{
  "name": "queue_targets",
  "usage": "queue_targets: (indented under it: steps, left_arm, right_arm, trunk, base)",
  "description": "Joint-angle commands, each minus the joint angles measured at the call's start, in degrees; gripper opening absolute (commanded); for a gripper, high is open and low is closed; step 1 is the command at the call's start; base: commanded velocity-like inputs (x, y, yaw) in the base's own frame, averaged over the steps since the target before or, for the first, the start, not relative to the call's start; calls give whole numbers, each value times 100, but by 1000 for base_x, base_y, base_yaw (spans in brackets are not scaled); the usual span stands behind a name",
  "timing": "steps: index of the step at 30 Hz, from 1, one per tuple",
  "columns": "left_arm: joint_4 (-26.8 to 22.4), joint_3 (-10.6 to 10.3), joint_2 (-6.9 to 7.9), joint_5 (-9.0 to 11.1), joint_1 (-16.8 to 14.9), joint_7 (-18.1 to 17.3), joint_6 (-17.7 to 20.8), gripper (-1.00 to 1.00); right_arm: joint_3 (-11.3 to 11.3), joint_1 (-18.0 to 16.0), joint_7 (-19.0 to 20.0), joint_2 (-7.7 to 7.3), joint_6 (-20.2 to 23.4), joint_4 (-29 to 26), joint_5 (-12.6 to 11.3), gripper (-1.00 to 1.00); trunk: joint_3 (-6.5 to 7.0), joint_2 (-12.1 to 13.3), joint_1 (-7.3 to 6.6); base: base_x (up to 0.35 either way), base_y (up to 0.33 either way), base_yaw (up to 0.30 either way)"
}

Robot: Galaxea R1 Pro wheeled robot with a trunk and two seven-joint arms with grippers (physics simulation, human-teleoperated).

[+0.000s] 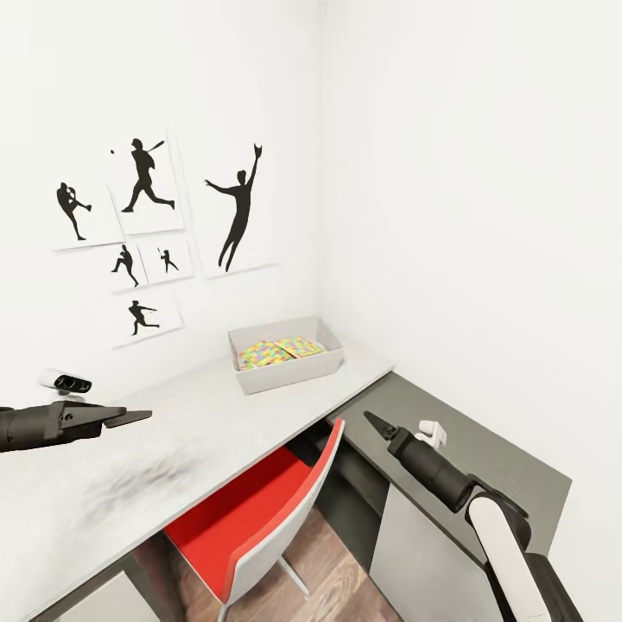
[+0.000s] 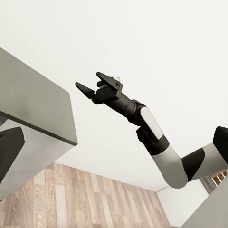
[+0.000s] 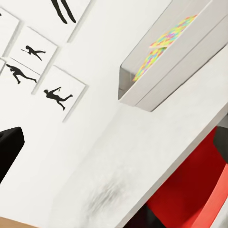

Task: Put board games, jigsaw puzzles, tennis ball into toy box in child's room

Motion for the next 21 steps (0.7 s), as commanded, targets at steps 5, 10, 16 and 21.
queue_targets:
  steps: [5, 10, 16, 21]
  left_arm:
    - [-1, -2, 7, 1, -5, -19, 61, 100]
    - [-2, -5, 8, 2, -5, -19, 61, 100]
    - [-2, -4, 6, 7, -5, -19, 61, 100]
    - [0, 0, 8, 9, -5, -19, 61, 100]
  right_arm:
    - [-9, -5, 12, 1, 44, 2, -20, 100]
    - [-9, -5, 17, 1, 49, 6, -22, 100]
    - [-9, -5, 19, 1, 53, 7, -22, 100]
    - [-9, -5, 20, 1, 52, 7, -16, 100]
  trunk:
    - [-13, -13, 4]
    - [-13, -13, 4]
    - [-13, -13, 4]
    - [-13, -13, 4]
  base:
    - [-137, 40, -99]
    - [-232, 91, -229]
    - [-59, 21, -274]
    - [-8, 3, -283]
